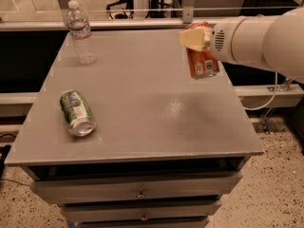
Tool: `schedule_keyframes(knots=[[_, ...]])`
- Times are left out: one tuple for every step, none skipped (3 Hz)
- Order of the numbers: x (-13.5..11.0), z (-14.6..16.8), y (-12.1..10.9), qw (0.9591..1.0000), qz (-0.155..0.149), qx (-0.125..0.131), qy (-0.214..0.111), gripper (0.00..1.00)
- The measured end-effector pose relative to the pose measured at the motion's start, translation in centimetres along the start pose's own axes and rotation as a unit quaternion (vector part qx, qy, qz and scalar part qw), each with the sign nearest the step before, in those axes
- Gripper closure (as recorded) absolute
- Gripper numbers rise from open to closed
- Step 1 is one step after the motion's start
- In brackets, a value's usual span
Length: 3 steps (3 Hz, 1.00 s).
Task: Place coke can upright
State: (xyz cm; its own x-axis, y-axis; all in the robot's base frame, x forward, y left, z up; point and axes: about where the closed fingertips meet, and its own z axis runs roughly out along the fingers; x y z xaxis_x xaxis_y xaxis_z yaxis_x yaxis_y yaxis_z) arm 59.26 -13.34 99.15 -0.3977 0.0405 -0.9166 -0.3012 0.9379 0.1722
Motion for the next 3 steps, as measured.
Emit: schedule_keyframes(knots=[[-1.8,1.2,1.0,0.9989,0.005,-0.020,-0.041,1.00],[-3.3,3.3,-0.8,0.9947,0.046,-0.038,-0.084,1.00],[-3.7,4.4,-5.9,0.9881,0.078,-0.047,-0.124,1.00]])
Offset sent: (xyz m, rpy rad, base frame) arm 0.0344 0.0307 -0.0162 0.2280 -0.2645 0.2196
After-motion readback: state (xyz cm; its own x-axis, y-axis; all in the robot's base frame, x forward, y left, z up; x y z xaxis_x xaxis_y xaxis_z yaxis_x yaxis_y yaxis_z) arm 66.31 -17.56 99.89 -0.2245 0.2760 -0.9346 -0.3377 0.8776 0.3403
